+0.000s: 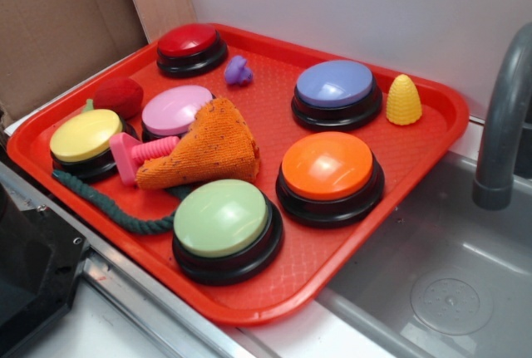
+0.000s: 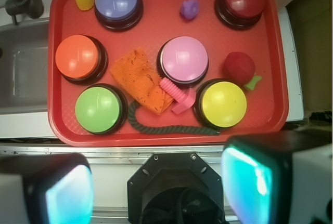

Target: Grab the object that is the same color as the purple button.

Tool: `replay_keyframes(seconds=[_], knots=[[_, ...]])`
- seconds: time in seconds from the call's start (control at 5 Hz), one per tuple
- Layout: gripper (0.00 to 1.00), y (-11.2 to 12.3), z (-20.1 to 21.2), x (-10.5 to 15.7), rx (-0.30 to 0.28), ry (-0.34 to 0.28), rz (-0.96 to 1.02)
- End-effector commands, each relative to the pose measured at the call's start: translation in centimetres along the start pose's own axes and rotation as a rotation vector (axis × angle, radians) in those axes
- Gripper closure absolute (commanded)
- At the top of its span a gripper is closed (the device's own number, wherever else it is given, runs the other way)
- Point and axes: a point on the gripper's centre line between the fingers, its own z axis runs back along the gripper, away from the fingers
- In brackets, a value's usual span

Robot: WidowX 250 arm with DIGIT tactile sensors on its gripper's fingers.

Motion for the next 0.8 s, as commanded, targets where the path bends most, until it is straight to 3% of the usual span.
replay_keyframes(seconds=[0.0, 0.2, 0.6], knots=[[0.00, 0.0, 0.0, 0.0, 0.000, 0.000, 0.000], [0.00, 2.0, -1.3, 2.5, -0.005, -0.037, 0.064], [0.00, 5.1, -6.7, 8.4, 0.128, -0.161, 0.177]])
